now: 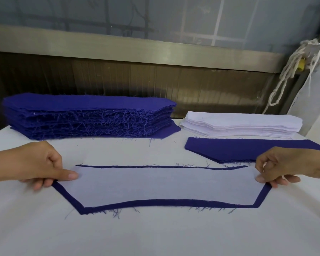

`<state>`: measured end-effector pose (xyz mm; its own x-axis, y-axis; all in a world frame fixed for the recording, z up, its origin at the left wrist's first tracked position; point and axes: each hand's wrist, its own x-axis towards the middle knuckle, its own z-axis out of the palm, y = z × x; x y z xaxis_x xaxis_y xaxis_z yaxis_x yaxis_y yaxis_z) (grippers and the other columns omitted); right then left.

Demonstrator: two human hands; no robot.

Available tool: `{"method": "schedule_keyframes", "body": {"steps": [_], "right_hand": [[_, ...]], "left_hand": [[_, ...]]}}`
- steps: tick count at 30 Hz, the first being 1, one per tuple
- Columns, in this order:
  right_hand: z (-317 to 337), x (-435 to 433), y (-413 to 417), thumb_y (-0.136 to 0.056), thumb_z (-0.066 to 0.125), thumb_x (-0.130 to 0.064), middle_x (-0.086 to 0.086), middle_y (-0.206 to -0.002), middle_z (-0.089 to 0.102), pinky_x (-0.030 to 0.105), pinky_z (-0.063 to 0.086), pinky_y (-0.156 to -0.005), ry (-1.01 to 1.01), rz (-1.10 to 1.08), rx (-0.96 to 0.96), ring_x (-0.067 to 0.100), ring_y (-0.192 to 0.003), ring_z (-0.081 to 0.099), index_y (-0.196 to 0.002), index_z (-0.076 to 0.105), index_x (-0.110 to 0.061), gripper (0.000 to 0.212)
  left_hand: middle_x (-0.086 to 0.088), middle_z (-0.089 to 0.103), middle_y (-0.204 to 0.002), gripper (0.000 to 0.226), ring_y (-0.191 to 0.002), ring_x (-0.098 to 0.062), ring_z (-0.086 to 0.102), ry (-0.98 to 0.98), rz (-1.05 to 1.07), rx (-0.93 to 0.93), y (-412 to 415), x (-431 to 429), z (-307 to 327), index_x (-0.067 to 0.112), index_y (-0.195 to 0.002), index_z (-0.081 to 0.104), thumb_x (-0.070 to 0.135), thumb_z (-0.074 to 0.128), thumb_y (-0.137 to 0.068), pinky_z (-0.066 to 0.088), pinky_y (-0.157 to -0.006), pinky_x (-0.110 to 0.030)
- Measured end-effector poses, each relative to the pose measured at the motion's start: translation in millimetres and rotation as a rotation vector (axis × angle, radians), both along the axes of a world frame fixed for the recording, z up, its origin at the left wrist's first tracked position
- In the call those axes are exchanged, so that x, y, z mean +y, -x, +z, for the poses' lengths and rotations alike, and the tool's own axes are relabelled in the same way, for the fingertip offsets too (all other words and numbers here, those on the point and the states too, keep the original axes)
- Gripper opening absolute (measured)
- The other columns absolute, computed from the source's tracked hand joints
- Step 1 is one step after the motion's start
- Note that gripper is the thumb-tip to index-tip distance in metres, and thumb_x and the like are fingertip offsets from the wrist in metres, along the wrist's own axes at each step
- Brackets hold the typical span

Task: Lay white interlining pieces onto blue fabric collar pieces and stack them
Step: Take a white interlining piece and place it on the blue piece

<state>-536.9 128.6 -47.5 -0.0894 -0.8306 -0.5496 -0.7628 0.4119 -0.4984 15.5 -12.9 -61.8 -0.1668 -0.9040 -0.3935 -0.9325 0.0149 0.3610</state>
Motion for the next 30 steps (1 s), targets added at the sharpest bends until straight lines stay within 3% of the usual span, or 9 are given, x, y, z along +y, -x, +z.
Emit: {"method": "schedule_keyframes", "body": {"steps": [4, 9, 11, 14, 16, 20, 25, 28, 30], "right_hand": [[1.6, -1.0, 3.4, -0.072, 0.087, -0.036, 0.016, -0.078, 0.074, 0.018, 0.039, -0.043, 0.004, -0.031, 0.062, 0.011, -0.056, 0.058, -0.092, 0.072, -0.010, 0.036], [9.2, 0.6, 16.8, -0.087, 0.075, -0.015, 0.017, -0.072, 0.072, 0.019, 0.039, -0.041, 0.085, -0.122, 0.064, 0.013, -0.050, 0.056, -0.096, 0.068, -0.004, 0.016], [15.5, -0.8, 20.6, -0.089, 0.070, -0.012, 0.018, -0.070, 0.070, 0.019, 0.036, -0.038, 0.178, -0.194, -0.012, 0.013, -0.046, 0.051, -0.090, 0.069, -0.001, 0.011], [26.9, -9.4, 26.1, -0.095, 0.065, -0.013, 0.016, -0.068, 0.069, 0.018, 0.035, -0.037, 0.308, -0.310, -0.009, 0.014, -0.046, 0.049, -0.087, 0.067, 0.001, 0.016], [33.1, -18.3, 32.4, -0.097, 0.064, -0.012, 0.015, -0.071, 0.071, 0.022, 0.038, -0.043, 0.409, -0.374, 0.101, 0.018, -0.053, 0.053, -0.089, 0.068, 0.001, 0.016], [36.6, -35.1, 60.2, -0.098, 0.060, -0.007, 0.020, -0.086, 0.071, 0.025, 0.040, -0.055, 0.667, -0.519, 0.265, 0.023, -0.065, 0.055, -0.095, 0.068, 0.001, 0.011], [28.3, -47.6, 113.4, -0.097, 0.063, -0.012, 0.015, -0.087, 0.070, 0.026, 0.044, -0.060, 0.892, -0.653, 0.297, 0.021, -0.070, 0.057, -0.095, 0.072, 0.001, 0.015], [21.2, -58.5, 142.8, -0.096, 0.063, -0.016, 0.015, -0.093, 0.071, 0.036, 0.051, -0.075, 0.924, -0.727, 0.344, 0.031, -0.083, 0.062, -0.096, 0.075, -0.001, 0.019], [16.9, -65.2, 157.8, -0.095, 0.063, -0.016, 0.016, -0.096, 0.072, 0.042, 0.052, -0.082, 0.927, -0.769, 0.371, 0.035, -0.091, 0.064, -0.095, 0.077, -0.003, 0.019]], "left_hand": [[-0.009, 0.074, -0.063, 0.081, -0.049, -0.017, 0.063, 0.001, -0.001, -0.042, -8.3, -3.0, 3.7, 0.017, -0.051, 0.069, 0.087, 0.076, -0.010, 0.047, -0.058, -0.028], [-0.012, 0.070, -0.056, 0.087, -0.049, -0.031, 0.062, 0.161, -0.043, -0.021, -20.3, -3.1, 8.7, 0.015, -0.053, 0.065, 0.094, 0.069, -0.017, 0.060, -0.066, -0.046], [-0.009, 0.069, -0.053, 0.073, -0.044, -0.028, 0.062, 0.239, -0.066, 0.068, 0.6, 7.7, 15.2, 0.018, -0.055, 0.066, 0.088, 0.068, -0.037, 0.056, -0.053, -0.034], [0.004, 0.069, -0.053, 0.037, -0.045, -0.011, 0.065, 0.400, -0.167, 0.135, 43.7, 14.0, 25.3, 0.037, -0.065, 0.068, 0.072, 0.061, -0.060, 0.050, -0.063, -0.024], [0.011, 0.070, -0.057, 0.028, -0.050, -0.002, 0.066, 0.466, -0.264, 0.164, 75.8, 13.0, 27.2, 0.036, -0.066, 0.068, 0.062, 0.063, -0.074, 0.049, -0.068, -0.024], [0.023, 0.070, -0.069, 0.010, -0.067, 0.005, 0.066, 0.572, -0.441, 0.267, 145.7, 2.1, 30.4, 0.036, -0.077, 0.069, 0.040, 0.071, -0.086, 0.049, -0.062, -0.013], [0.019, 0.070, -0.088, 0.007, -0.080, 0.007, 0.063, 0.698, -0.561, 0.367, 232.2, -22.4, 32.0, 0.031, -0.099, 0.071, 0.029, 0.066, -0.093, 0.047, -0.065, -0.003], [0.009, 0.069, -0.102, 0.018, -0.085, 0.000, 0.064, 0.767, -0.618, 0.384, 273.3, -40.3, 31.2, 0.020, -0.111, 0.071, 0.028, 0.062, -0.097, 0.048, -0.069, -0.008], [0.002, 0.067, -0.108, 0.022, -0.089, -0.006, 0.065, 0.786, -0.640, 0.393, 296.8, -51.3, 30.4, 0.015, -0.113, 0.072, 0.026, 0.060, -0.098, 0.054, -0.079, -0.022]]}}
